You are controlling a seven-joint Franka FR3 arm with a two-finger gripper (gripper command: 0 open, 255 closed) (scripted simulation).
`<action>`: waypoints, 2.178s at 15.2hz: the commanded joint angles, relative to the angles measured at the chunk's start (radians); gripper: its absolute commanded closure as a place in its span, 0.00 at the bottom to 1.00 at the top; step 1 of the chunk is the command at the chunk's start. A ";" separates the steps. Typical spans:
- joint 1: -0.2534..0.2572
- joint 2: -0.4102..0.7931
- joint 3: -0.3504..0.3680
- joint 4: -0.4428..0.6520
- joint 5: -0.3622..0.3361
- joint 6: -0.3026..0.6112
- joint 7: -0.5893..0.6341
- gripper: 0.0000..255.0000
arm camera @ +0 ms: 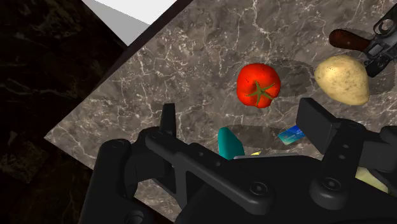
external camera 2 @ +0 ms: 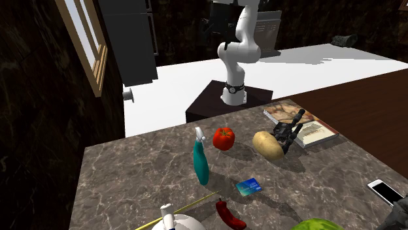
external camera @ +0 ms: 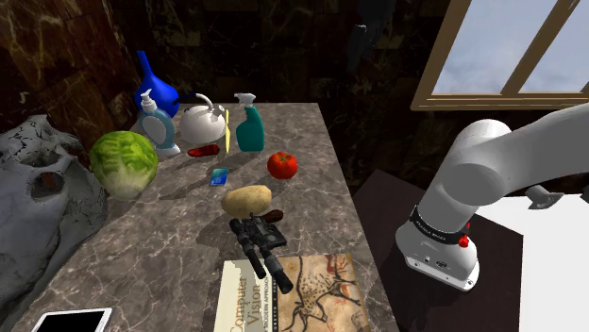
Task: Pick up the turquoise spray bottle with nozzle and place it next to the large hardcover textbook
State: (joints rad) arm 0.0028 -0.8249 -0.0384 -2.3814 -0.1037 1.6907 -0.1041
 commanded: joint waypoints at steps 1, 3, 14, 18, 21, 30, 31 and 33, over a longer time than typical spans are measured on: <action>0.000 0.000 0.000 0.000 0.000 0.000 0.000 0.00; 0.013 0.081 -0.015 0.029 -0.001 0.045 -0.034 0.00; 0.084 0.535 -0.075 0.274 0.035 0.204 -0.229 0.00; 0.102 0.699 -0.081 0.398 0.063 0.224 -0.302 0.00; 0.111 0.822 -0.080 0.503 0.085 0.226 -0.355 0.00; 0.120 1.202 -0.044 0.900 0.134 0.161 -0.488 0.00; 0.120 1.210 -0.043 0.910 0.134 0.158 -0.491 0.00; 0.120 1.213 -0.042 0.887 0.134 0.184 -0.491 0.00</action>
State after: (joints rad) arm 0.1255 0.3784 -0.0805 -1.4952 0.0295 1.8659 -0.5890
